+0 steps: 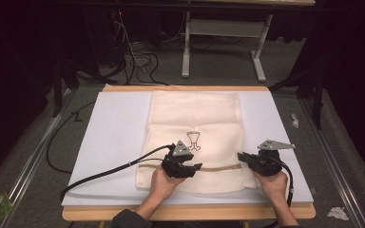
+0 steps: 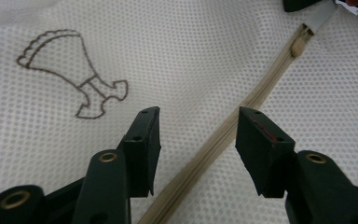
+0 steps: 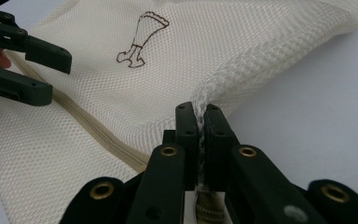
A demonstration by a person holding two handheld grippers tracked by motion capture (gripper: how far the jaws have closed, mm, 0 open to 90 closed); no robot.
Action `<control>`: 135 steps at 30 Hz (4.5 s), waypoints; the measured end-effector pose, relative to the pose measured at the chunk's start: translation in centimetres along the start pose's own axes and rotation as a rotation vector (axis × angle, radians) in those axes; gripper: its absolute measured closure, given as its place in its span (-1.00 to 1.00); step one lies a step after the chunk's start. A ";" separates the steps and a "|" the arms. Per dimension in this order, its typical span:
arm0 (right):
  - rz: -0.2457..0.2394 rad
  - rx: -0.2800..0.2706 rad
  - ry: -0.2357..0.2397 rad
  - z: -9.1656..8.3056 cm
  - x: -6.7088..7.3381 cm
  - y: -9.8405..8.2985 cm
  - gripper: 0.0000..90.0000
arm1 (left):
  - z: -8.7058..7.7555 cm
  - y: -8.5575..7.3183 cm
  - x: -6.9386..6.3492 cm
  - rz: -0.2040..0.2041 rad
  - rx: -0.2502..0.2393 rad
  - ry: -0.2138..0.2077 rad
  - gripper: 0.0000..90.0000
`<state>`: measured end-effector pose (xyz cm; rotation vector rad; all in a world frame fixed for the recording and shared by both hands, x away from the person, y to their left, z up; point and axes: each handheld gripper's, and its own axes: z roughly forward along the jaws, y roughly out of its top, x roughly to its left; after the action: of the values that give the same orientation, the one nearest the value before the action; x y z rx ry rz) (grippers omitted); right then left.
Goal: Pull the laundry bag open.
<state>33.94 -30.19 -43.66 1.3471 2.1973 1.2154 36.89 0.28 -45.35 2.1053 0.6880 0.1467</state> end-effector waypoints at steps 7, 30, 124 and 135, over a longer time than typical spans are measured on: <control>-0.011 -0.007 0.015 0.4 0.6 0.6 0.96 | 0.6 0.6 -0.6 0.001 -0.012 -0.054 0.25; 0.003 -0.027 0.045 1.1 1.2 0.9 0.96 | 3.2 2.5 -3.8 0.066 0.021 -0.118 0.46; 0.009 -0.036 0.061 1.0 1.0 0.2 0.95 | 5.3 3.1 -5.1 0.094 0.029 -0.149 0.93; 0.004 -0.037 0.056 0.8 0.9 0.1 0.95 | 4.7 3.2 -5.0 0.113 0.034 -0.141 0.93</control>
<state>34.02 -28.98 -43.90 1.3200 2.1993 1.3034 35.67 -7.17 -44.95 2.1643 0.4911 0.0491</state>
